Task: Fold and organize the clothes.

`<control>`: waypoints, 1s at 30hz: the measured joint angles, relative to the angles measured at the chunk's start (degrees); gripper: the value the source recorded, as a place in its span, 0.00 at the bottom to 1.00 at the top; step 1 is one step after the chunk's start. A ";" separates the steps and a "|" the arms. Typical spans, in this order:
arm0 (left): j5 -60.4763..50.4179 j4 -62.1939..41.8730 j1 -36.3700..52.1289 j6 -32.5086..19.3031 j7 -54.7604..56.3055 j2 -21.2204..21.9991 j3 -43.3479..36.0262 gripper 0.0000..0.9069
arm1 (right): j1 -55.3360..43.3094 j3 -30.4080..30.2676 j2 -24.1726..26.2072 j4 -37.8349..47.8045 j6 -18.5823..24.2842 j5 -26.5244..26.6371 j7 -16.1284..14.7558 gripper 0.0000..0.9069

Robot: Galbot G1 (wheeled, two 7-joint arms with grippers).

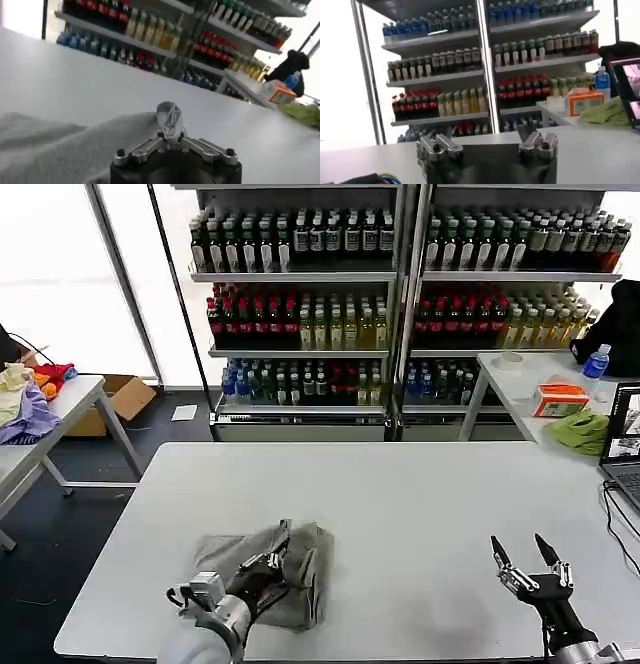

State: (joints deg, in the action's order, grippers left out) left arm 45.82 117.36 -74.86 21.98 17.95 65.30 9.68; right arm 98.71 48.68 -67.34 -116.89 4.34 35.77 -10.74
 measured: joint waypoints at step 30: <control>2.72 9.40 -10.38 6.94 -7.25 -2.41 23.09 1.00 | -2.64 -3.58 -0.33 1.23 -2.13 -0.50 1.07 1.00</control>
State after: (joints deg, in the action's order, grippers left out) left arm 48.53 126.76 -85.24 28.91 10.71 62.89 32.77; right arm 96.07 45.11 -67.66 -115.66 2.21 35.27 -9.67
